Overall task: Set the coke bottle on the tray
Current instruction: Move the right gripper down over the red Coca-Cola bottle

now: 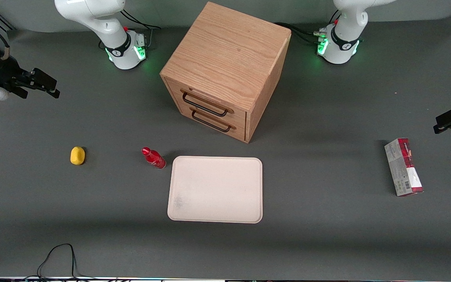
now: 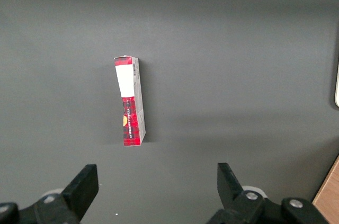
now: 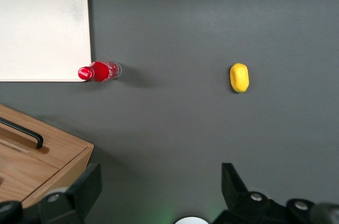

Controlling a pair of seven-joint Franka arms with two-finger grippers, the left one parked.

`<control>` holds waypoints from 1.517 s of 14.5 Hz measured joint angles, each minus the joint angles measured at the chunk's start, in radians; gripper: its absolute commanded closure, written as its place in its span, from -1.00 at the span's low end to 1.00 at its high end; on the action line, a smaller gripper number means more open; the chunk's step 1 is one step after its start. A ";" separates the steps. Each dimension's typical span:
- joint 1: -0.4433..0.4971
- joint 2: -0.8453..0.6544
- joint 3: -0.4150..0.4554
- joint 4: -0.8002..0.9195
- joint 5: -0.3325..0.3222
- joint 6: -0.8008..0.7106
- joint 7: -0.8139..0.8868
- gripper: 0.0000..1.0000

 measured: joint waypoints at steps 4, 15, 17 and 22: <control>0.001 0.018 0.002 0.016 0.000 0.001 0.000 -1.00; 0.015 0.502 0.268 0.284 0.002 0.177 0.198 -1.00; 0.019 0.539 0.274 0.216 0.002 0.295 0.211 -1.00; 0.020 0.534 0.275 -0.066 0.002 0.599 0.221 -1.00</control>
